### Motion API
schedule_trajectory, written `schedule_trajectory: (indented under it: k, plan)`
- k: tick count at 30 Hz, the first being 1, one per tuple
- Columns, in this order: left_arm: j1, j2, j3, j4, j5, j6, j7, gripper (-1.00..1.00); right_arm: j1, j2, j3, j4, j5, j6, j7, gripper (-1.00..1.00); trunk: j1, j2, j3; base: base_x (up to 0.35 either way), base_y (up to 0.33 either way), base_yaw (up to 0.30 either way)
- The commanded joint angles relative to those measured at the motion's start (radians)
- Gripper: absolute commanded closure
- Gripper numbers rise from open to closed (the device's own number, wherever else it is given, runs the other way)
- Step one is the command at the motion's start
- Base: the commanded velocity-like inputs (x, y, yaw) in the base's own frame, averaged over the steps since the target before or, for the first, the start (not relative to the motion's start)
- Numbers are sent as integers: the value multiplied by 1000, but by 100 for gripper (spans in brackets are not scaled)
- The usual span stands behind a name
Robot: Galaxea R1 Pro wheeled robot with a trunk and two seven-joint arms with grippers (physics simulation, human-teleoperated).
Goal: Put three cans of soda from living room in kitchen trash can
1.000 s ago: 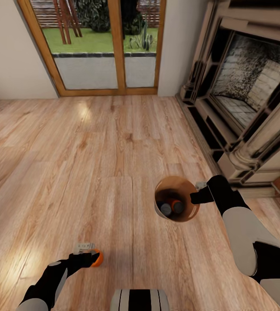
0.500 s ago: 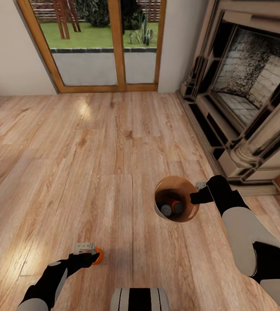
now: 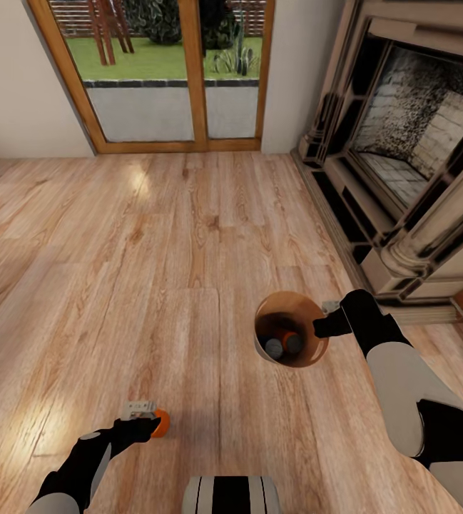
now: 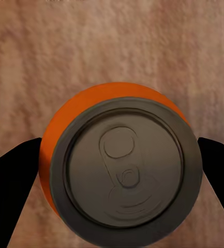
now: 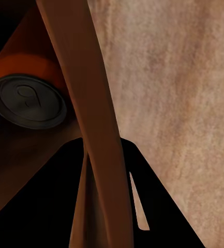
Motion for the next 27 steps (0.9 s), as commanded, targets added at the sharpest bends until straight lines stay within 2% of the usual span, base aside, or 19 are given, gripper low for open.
schedule_trajectory:
  k: [1,22,24,27]
  plan:
    - [0,0,0,0,-4,-1,2,100,0,1,-1,0,-19,5,0,100,0,0,0,0,0,0]
    - [-1,6,1,-18,5,19,-29,100,0,3,0,1,-21,13,0,100,-10,5,81,0,0,0]
    - [-2,4,2,-42,6,42,-49,100,0,3,1,2,-21,13,0,100,-10,5,89,0,0,0]
    - [-2,5,2,-149,7,143,-106,100,0,10,0,4,-22,14,1,100,-12,6,101,0,0,0]
